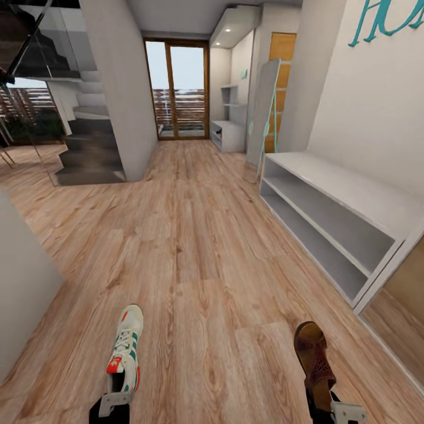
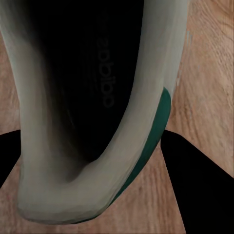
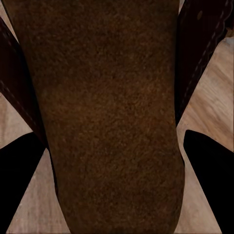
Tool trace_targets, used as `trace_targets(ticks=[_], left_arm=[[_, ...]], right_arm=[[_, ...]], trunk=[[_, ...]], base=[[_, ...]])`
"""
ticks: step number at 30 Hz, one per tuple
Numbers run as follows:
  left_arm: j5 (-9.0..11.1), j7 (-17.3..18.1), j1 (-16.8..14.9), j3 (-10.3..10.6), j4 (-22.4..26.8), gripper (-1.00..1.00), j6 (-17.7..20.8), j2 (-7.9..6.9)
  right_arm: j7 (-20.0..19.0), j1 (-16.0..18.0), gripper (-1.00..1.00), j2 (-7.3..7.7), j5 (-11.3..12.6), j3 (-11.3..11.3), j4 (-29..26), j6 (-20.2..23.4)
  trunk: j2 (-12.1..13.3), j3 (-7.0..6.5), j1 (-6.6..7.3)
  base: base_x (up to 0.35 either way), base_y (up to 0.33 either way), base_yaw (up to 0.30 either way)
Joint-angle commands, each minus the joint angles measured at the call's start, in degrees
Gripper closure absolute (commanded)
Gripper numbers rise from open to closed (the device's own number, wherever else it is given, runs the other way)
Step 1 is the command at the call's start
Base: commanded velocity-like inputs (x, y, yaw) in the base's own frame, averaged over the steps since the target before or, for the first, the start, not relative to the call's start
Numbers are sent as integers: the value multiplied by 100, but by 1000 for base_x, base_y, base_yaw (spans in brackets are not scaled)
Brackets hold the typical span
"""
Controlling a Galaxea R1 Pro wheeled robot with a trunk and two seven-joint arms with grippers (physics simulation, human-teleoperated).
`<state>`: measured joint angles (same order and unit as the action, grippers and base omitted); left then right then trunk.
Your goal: Pick up the two gym shoes and the two sandals from the corridor floor and place them onto the hallstand (shoe rack) in the corridor, making sure they are on the rack and not on the floor. Arrange them so the two gym shoes are next to each other and the two sandals are next to each other.
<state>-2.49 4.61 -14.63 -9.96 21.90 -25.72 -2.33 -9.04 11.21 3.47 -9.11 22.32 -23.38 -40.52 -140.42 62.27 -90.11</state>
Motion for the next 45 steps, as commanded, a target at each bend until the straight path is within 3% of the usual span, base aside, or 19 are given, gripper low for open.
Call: trace_targets(ticks=[1,28,45], left_arm=[[-24,58,-5,-50,-8,100,-32,5],[-24,62,-4,-42,-107,100,-104,10],[-24,62,-4,-41,-177,100,-117,6]], right_arm=[[-29,4,100,-4,-47,50,1,-19],[-11,4,100,-13,-40,44,18,-22],[-39,4,100,5,-54,27,8,-27]], trunk=[[-2,9,-2],[-2,159,-2],[-2,170,-2]], base=[[340,0,241],[340,0,232],[340,0,27]])
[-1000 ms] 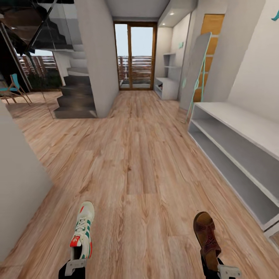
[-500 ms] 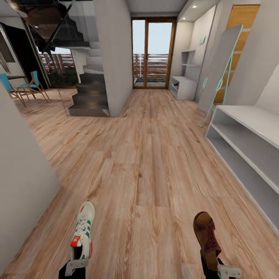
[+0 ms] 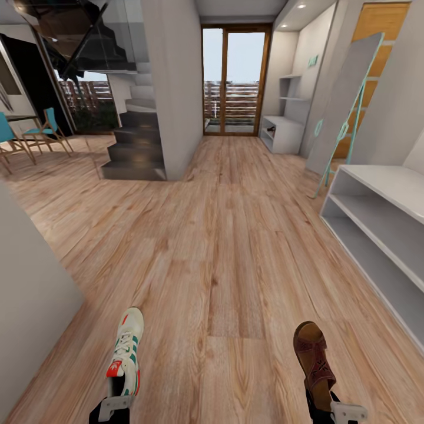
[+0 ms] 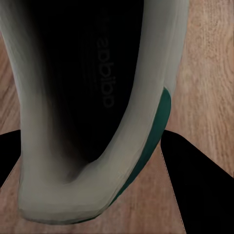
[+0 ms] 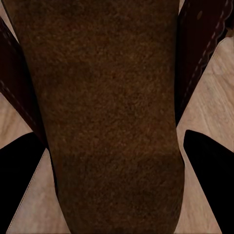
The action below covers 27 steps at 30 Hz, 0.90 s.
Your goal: Pick up the two gym shoes and the two sandals from the corridor floor and place them onto the hallstand (shoe rack) in the corridor, making sure they are on the rack and not on the floor. Arrange them so the two gym shoes are next to each other and the two sandals are next to each other.
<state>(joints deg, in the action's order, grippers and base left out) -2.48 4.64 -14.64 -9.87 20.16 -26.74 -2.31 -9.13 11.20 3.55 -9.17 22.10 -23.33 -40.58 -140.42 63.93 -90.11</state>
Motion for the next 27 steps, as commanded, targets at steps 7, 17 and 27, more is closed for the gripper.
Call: trace_targets(ticks=[7,17,27], left_arm=[[-24,56,-4,-50,-4,100,-16,3],[-24,58,-4,-51,-4,100,-16,2],[-24,61,-4,-50,-4,100,-16,2]], right_arm=[[-28,5,100,-14,-37,49,3,-20],[-28,5,100,-18,-36,55,-3,-20],[-35,5,100,3,-41,63,2,-20]], trunk=[[-2,4,-2],[-2,4,-2],[-2,4,-2]], base=[[340,0,0],[340,0,0],[340,0,0]])
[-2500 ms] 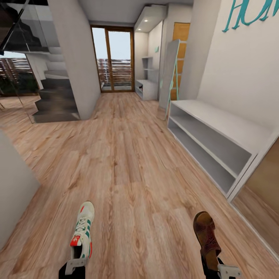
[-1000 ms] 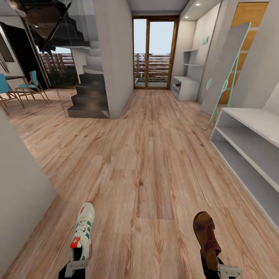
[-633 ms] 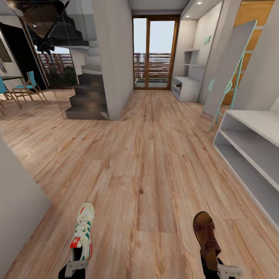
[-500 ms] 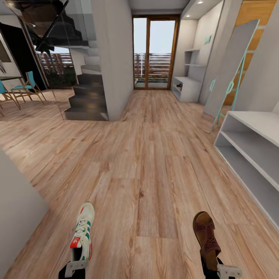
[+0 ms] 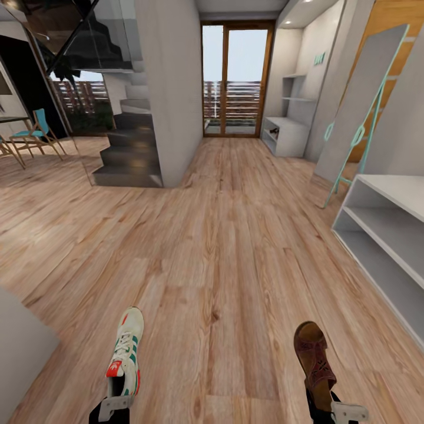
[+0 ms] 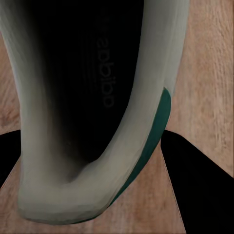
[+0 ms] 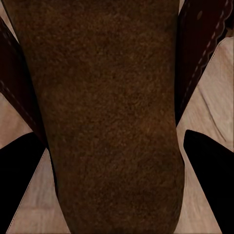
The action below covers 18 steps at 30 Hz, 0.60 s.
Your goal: Pick up the two gym shoes and the two sandals from the corridor floor and place them onto the hallstand (shoe rack) in the corridor, making sure they are on the rack and not on the floor. Arrange them so the two gym shoes are next to each other and the two sandals are next to each other.
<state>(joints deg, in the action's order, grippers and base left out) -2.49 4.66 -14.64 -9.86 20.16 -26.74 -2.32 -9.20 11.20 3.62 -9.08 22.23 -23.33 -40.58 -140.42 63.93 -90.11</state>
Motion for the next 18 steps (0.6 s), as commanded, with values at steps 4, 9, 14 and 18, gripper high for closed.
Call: trace_targets(ticks=[4,9,14,18], left_arm=[[-24,57,-4,-51,-5,100,-16,4],[-24,57,-4,-51,-4,100,-16,4],[-24,60,-4,-51,-3,100,-16,-2],[-24,61,-4,-52,-3,100,-16,-2]], right_arm=[[-24,5,100,-2,-50,51,4,-21],[-23,5,100,-6,-49,53,-1,-21],[-28,5,100,5,-50,53,3,-20],[-29,5,100,13,-50,53,4,-20]], trunk=[[-2,4,-2],[-2,4,-2],[-2,4,-2],[-2,4,-2]], base=[[340,0,0],[339,-34,0],[324,-98,0],[312,-121,0]])
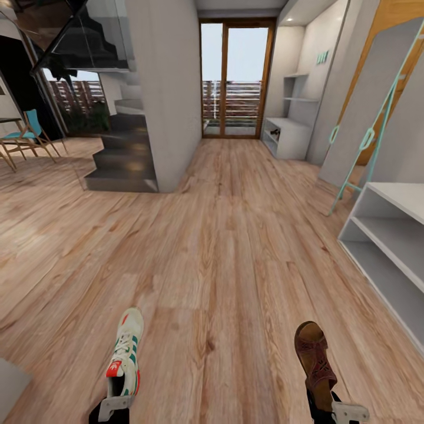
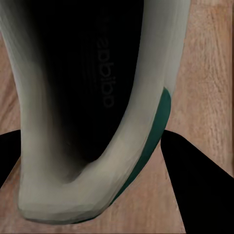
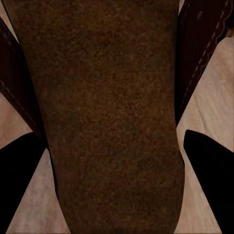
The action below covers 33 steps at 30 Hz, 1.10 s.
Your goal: Pick up the two gym shoes and the two sandals from the corridor floor and place them onto the hallstand (shoe rack) in the corridor, making sure they are on the rack and not on the floor. Arrange them so the two gym shoes are next to each other and the two sandals are next to each other.
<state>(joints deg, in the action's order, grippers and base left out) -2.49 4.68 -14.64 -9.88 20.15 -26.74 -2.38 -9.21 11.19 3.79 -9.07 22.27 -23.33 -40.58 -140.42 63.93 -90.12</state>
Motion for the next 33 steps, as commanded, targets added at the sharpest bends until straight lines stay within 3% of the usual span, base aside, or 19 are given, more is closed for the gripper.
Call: trace_targets(ticks=[1,33], left_arm=[[-24,59,-4,-50,-2,100,-16,3],[-24,59,-4,-49,-11,100,-16,9]], right_arm=[[-28,6,100,-4,-51,50,4,-20],[-28,6,100,-23,-58,41,36,-20]], trunk=[[-2,4,-2],[-2,4,-2]], base=[[310,-125,0],[308,-128,0]])
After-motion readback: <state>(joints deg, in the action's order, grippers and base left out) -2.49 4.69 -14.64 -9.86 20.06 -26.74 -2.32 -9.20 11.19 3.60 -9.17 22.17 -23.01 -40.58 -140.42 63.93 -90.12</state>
